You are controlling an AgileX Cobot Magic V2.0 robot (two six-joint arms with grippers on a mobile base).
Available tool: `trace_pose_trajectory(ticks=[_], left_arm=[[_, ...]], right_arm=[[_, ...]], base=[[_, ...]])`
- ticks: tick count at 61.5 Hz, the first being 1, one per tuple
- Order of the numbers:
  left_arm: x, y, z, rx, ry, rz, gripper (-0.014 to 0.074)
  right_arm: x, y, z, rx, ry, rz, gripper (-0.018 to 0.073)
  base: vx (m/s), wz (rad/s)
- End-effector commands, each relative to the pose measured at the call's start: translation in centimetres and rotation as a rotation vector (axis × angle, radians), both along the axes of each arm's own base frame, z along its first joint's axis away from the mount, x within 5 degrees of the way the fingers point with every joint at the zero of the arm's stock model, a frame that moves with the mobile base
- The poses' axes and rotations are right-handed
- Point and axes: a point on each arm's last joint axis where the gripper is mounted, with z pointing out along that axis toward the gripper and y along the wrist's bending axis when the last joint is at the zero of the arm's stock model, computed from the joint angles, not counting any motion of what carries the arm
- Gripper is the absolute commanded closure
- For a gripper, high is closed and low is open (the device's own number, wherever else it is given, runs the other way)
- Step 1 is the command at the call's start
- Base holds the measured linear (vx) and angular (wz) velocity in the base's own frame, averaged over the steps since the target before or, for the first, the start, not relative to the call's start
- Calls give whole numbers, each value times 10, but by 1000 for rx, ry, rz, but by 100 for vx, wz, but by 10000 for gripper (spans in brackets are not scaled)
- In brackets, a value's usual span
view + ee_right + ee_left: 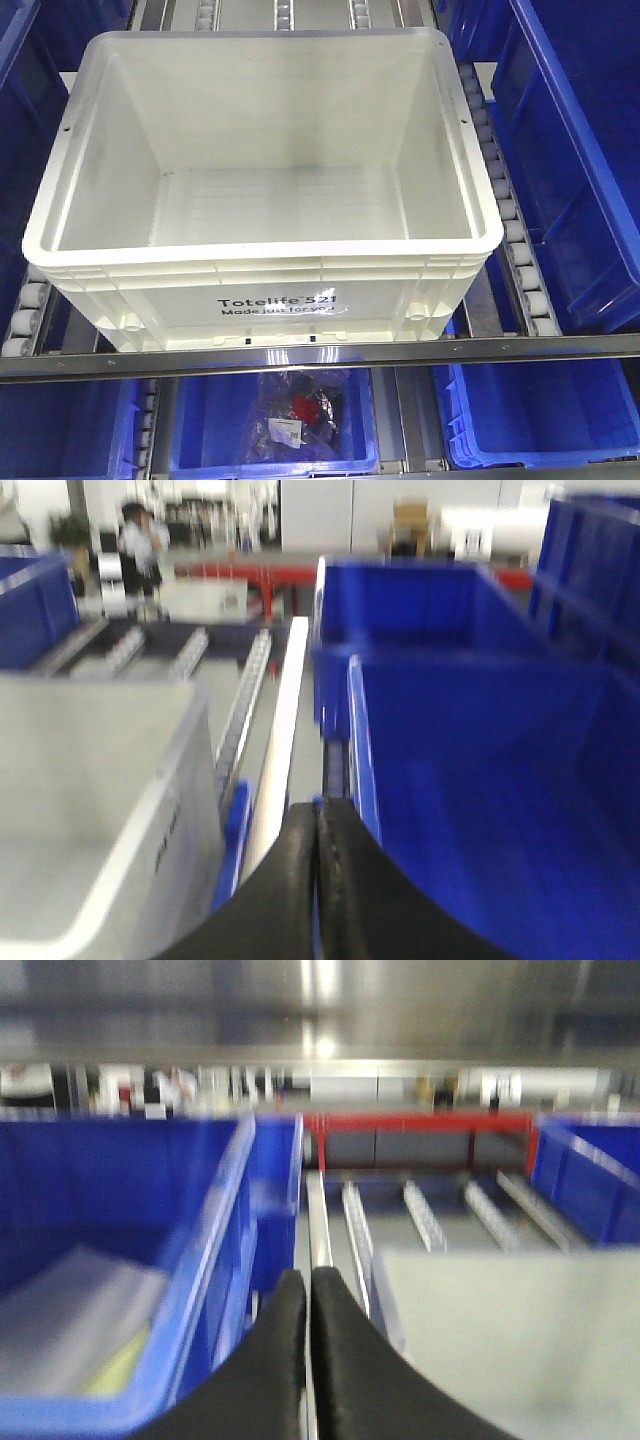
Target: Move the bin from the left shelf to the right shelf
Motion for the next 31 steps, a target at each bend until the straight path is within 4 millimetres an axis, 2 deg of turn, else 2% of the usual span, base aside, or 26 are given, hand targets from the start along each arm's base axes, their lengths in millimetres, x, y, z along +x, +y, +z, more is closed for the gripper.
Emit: trace_pose_trajectory(ticks=[1, 6, 20, 24, 31], left_arm=[[14, 0, 5, -18, 61, -3, 604], [22, 0, -2, -20, 147, -4, 604], [35, 1, -6, -22, 223, -4, 585], [39, 1, -8, -20, 245, -5, 531], [47, 0, -10, -1, 284, -19, 326]], right_arm=[[13, 1, 6, -23, 32, -3, 567], [24, 1, -2, -26, 123, -3, 567], [45, 3, -17, -23, 277, 0, 539], [49, 4, -18, -23, 302, 0, 477], [55, 6, -14, -18, 342, 18, 270]], base=[[0, 0], [0, 0], [0, 0], [0, 0], [0, 0]])
